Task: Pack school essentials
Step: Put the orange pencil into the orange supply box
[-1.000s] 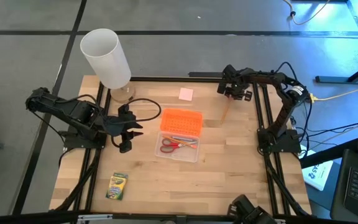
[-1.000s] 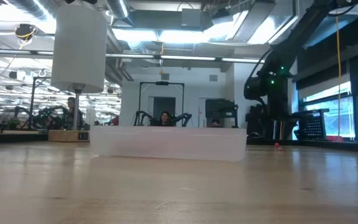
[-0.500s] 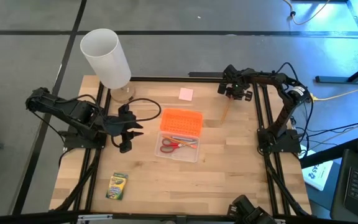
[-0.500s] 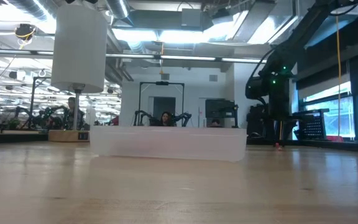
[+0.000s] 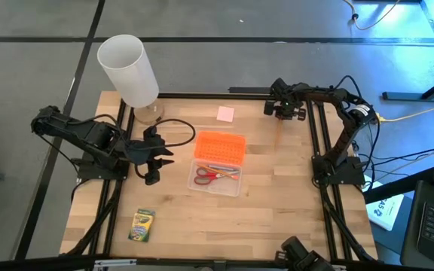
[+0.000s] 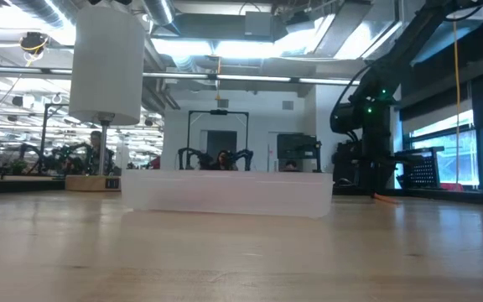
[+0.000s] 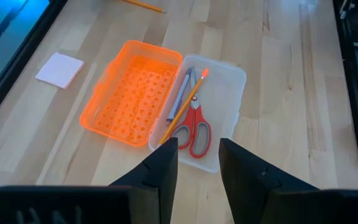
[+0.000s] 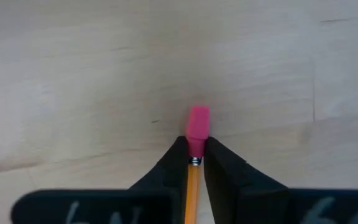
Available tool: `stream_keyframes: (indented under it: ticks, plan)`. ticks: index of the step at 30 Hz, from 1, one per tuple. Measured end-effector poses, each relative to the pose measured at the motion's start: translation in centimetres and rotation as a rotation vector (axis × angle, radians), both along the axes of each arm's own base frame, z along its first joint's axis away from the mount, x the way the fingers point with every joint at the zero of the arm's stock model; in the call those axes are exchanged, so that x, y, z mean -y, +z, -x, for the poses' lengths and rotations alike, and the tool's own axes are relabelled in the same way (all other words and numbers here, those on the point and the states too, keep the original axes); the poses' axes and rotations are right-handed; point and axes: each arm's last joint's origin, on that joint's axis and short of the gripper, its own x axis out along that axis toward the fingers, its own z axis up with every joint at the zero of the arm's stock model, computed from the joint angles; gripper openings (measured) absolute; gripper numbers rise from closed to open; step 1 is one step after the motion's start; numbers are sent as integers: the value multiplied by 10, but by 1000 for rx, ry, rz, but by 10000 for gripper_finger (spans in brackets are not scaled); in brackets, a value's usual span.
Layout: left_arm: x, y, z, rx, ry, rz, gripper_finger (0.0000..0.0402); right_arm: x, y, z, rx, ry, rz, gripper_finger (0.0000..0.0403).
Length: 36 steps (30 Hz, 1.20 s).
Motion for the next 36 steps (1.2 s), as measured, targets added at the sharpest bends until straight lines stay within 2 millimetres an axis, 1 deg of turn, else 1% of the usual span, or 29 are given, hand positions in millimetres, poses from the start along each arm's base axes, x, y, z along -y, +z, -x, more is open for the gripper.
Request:
stream_keyframes:
  ticks: [17,23,31,36]
  plan:
    - [0,0,0,0,0,0,110,-9,0,-12,-55,208,26,44]
    - [0,0,0,0,0,1,110,-11,5,-20,-91,280,29,44]
    - [0,0,0,1,5,5,110,-16,16,-39,-78,384,47,44]
    - [0,0,0,1,4,5,110,-25,25,-55,-80,494,72,44]
